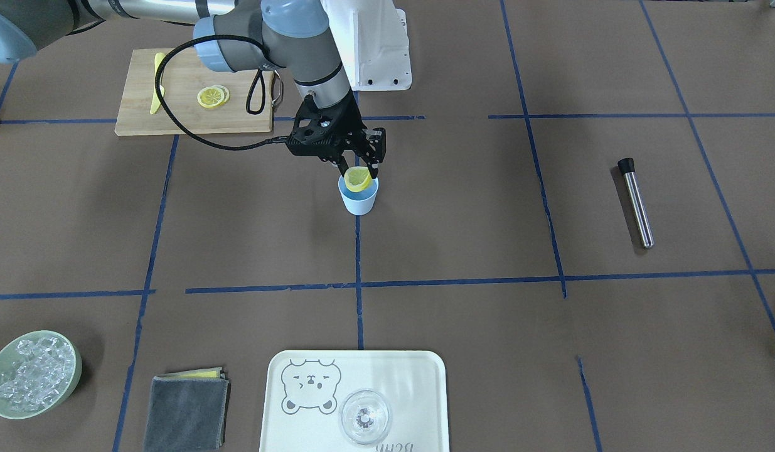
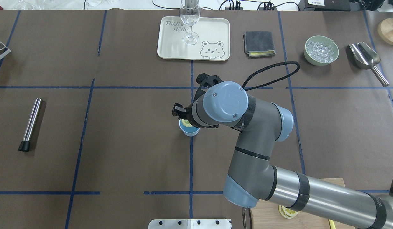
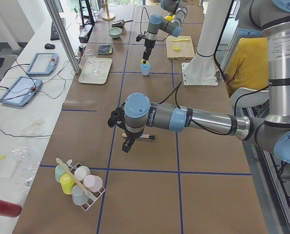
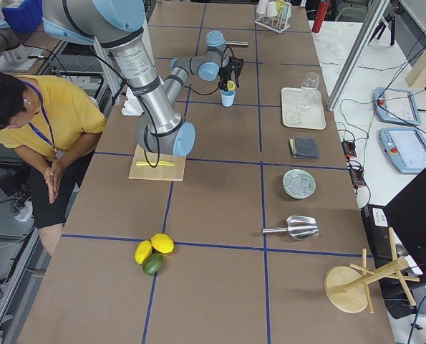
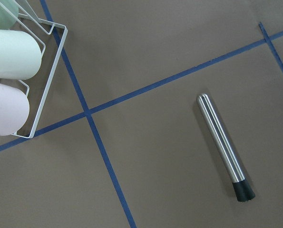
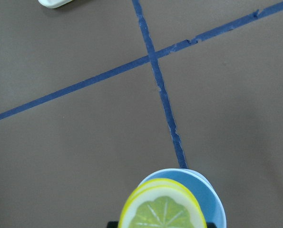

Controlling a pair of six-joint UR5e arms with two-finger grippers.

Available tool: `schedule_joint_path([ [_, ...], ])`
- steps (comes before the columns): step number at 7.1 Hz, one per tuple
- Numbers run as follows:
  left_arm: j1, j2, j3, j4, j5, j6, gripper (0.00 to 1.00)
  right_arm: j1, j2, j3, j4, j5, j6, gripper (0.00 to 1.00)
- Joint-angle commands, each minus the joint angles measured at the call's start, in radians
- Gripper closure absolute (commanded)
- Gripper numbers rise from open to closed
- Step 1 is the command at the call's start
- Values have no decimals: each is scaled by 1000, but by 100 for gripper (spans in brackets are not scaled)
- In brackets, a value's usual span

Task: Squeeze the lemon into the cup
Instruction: 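Lower the lemon slice into the blue cup and open the right gripper, then withdraw the right arm from the cup while the left arm reaches toward the steel muddler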

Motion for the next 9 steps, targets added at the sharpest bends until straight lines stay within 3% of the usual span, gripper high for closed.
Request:
schedule_joint_path([
  [1, -2, 0, 1, 0, 0, 0, 0, 0, 0, -13, 1, 1, 0, 13],
  [2, -2, 5, 7, 0, -2, -11, 0, 0, 2, -11, 1, 6, 1, 1],
  [3, 7, -6, 16, -8, -3, -11, 0, 21, 0, 1, 2, 54, 0, 0],
  [4, 16, -9, 30, -47, -3, -78, 0, 82, -20, 27, -2, 164, -5, 0],
  [6, 204, -32, 97, -290, 3, -347, 0, 202, -175, 152, -5, 268, -96, 0],
  [7, 251, -38, 115, -387, 24, -508, 0, 286, -295, 205, 2, 365, -243, 0],
  [9, 408, -63, 140, -495, 163, -740, 0, 458, -472, 262, 4, 516, -458, 0],
])
